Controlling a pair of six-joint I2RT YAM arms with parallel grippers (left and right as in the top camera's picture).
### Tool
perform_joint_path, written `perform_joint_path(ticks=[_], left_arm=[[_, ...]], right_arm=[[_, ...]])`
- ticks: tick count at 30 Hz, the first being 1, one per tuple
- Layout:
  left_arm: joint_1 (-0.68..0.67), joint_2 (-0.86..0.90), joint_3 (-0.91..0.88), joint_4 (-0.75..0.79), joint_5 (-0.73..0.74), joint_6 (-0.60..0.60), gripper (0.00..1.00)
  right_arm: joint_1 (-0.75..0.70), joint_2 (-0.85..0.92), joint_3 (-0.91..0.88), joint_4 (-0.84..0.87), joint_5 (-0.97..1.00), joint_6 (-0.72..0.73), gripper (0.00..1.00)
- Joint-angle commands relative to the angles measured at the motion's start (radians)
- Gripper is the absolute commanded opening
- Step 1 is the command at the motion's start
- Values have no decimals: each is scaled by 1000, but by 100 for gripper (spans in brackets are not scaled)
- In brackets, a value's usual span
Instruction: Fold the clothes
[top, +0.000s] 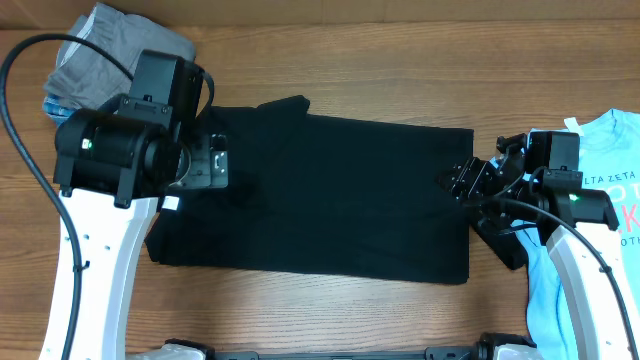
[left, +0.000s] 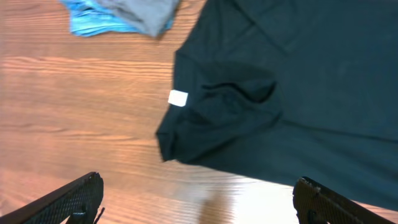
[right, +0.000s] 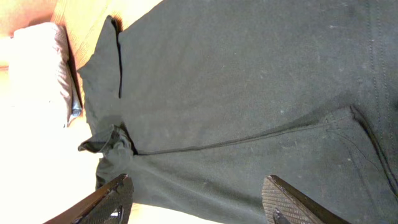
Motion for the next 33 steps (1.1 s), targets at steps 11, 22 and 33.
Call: perform_joint_path(ticks=[11, 22, 33], left_arm=[[6, -44, -30, -70, -52, -237, 98], [12, -174, -402, 132, -10, -253, 100], [106, 51, -713, 523, 151, -160, 100]], right_arm=[[1, -102, 28, -20, -19, -107, 73], [1, -131, 28, -105, 104, -140, 80], [1, -130, 26, -123, 258, -140, 80]])
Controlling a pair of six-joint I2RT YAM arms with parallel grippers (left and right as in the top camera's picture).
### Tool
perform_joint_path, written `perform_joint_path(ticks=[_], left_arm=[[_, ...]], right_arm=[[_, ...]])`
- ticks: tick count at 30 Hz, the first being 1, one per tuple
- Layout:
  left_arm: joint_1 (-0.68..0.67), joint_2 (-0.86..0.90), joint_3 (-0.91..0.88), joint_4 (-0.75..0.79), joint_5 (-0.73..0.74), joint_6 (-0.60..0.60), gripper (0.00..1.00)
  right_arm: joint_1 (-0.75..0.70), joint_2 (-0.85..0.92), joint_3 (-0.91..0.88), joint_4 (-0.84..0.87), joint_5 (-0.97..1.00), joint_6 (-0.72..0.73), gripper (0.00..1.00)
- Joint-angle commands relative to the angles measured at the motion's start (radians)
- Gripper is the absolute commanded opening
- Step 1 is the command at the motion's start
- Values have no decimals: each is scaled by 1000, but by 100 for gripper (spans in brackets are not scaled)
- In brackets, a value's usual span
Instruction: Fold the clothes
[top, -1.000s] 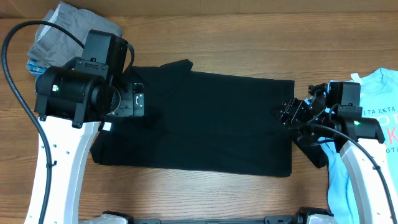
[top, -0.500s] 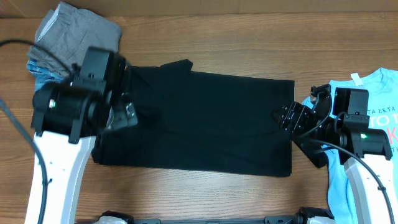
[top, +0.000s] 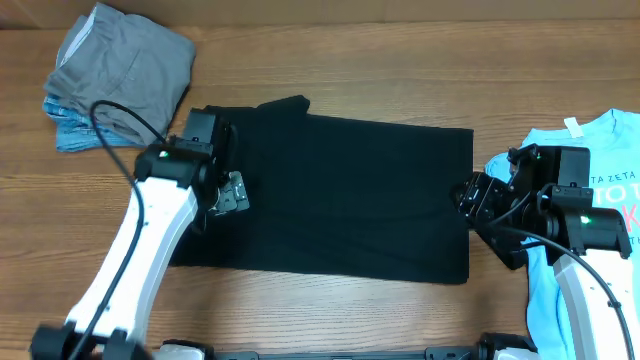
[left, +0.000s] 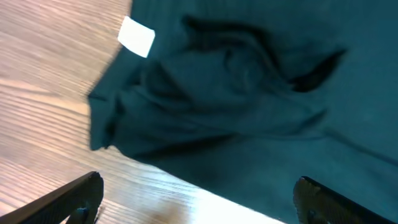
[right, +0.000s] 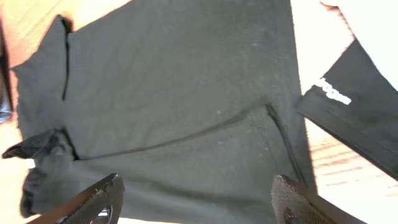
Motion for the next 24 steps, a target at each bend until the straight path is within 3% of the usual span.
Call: perform_joint_path(ticks=[1, 4, 10, 16, 18, 24], left_arm=[[58, 66, -14, 94, 137, 104, 100], [81, 90, -14, 227, 229, 220, 100], [95, 98, -14, 418, 198, 360, 100], [94, 141, -15, 381, 170, 385, 95], [97, 154, -16, 376, 108, 370, 100], [100, 210, -32, 393, 106, 348, 100]], right_arm=[[1, -6, 25, 4, 32, -10, 80], [1, 11, 25, 11, 32, -10, 80], [1, 79, 25, 23, 11, 17, 80], [1, 143, 25, 36, -59, 17, 79], [1, 153, 25, 41, -66, 17, 79], [1, 157, 24, 34, -66, 17, 79]])
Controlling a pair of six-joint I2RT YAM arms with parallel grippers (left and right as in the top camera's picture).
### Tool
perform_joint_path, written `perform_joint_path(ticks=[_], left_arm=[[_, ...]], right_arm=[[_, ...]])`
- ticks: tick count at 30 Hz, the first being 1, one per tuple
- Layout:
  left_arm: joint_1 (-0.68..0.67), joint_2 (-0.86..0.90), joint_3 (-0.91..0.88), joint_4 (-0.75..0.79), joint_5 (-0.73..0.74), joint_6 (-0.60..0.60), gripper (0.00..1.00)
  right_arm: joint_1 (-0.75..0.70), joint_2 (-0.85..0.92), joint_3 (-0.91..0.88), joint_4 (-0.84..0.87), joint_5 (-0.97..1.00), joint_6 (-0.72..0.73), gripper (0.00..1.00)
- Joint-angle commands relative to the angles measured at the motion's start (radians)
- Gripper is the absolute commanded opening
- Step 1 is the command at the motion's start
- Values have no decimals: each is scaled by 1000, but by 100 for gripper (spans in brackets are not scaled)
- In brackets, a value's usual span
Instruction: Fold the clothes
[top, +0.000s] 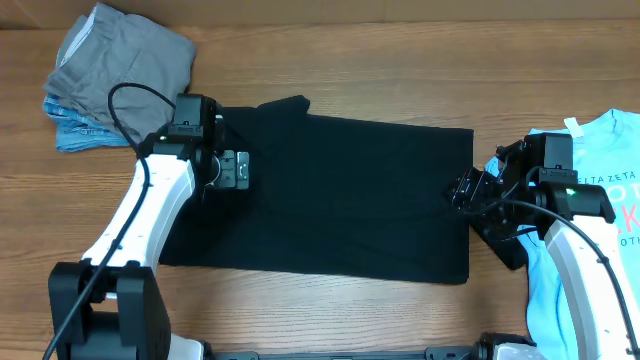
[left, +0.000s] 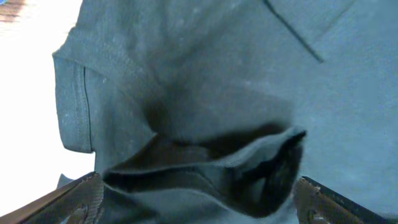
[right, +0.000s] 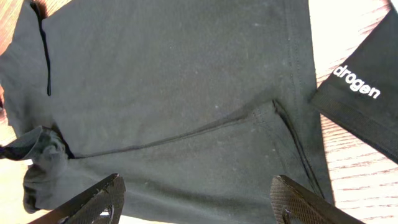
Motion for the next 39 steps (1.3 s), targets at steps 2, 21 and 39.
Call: perform_joint_path(ticks=[2, 21, 39], left_arm=[[6, 73, -18, 76, -34, -3, 100], [4, 171, 31, 285, 301, 129, 95], [76, 2, 211, -298, -80, -11, 98]], right_arm=[[1, -1, 23, 0, -17, 4, 79], [1, -1, 24, 17, -16, 79, 78], [1, -1, 24, 23, -16, 78, 78]])
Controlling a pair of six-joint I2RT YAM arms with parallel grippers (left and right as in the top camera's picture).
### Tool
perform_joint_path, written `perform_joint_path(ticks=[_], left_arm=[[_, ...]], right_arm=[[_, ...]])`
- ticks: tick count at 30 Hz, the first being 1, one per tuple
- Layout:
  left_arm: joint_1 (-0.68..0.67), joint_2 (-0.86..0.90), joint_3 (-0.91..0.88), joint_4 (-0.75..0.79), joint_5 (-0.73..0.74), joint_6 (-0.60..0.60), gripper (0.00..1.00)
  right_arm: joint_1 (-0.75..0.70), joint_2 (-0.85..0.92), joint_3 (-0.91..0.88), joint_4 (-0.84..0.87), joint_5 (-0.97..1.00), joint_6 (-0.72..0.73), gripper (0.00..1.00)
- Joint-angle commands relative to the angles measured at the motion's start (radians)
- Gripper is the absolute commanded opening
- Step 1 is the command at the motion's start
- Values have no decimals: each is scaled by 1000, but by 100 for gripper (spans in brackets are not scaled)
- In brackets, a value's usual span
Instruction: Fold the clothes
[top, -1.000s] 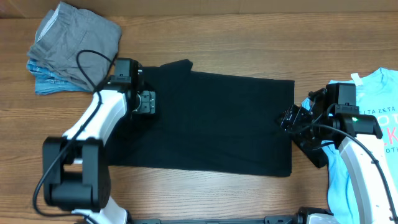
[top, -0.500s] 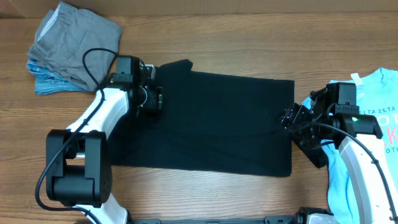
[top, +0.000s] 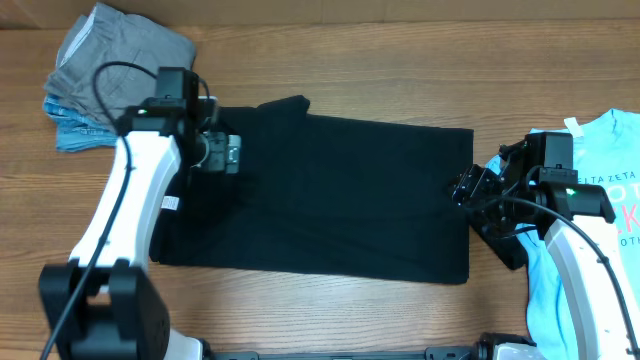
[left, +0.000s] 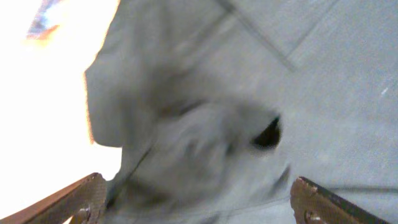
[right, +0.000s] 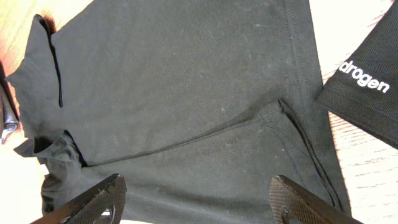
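A black shirt (top: 340, 190) lies spread flat across the middle of the table. My left gripper (top: 222, 155) is open, low over the shirt's left end, where the fabric is bunched (left: 205, 143); the left wrist view is blurred and washed out. A white tag (top: 170, 203) shows at that end. Over the shirt's right hem hovers my right gripper (top: 462, 188), also open. In the right wrist view the shirt (right: 186, 81) fills the frame between its fingers (right: 87, 202), with a seam running across it.
Folded grey clothes (top: 125, 50) sit on a blue item (top: 65, 130) at the back left. A light blue printed T-shirt (top: 600, 190) lies at the right edge. A black garment with white lettering (right: 367, 81) lies beside the right hem.
My left gripper has shifted a little toward the far left over the shirt's bunched end, and the white tag now shows beside the arm. The right gripper has hardly moved.
My left gripper was open high above the shirt's left end. Then it was lower, near the crumpled sleeve with the tag, then close over a bunched fold, and now slightly farther left. The right gripper stayed open at the right hem throughout.
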Motion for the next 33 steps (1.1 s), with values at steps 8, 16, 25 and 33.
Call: perform_joint_path(ticks=[8, 16, 25, 33], left_arm=[[224, -12, -220, -10, 72, -80, 95], [292, -12, -404, 219, 129, -72, 86], [289, -12, -461, 269, 110, -49, 9], [295, -14, -355, 208, 58, -84, 4]], right_arm=[[1, -1, 23, -9, -8, 4, 78], [1, -1, 23, -13, 3, 3, 79], [1, -1, 23, -13, 6, 4, 78], [1, 6, 17, -17, 112, 4, 79]])
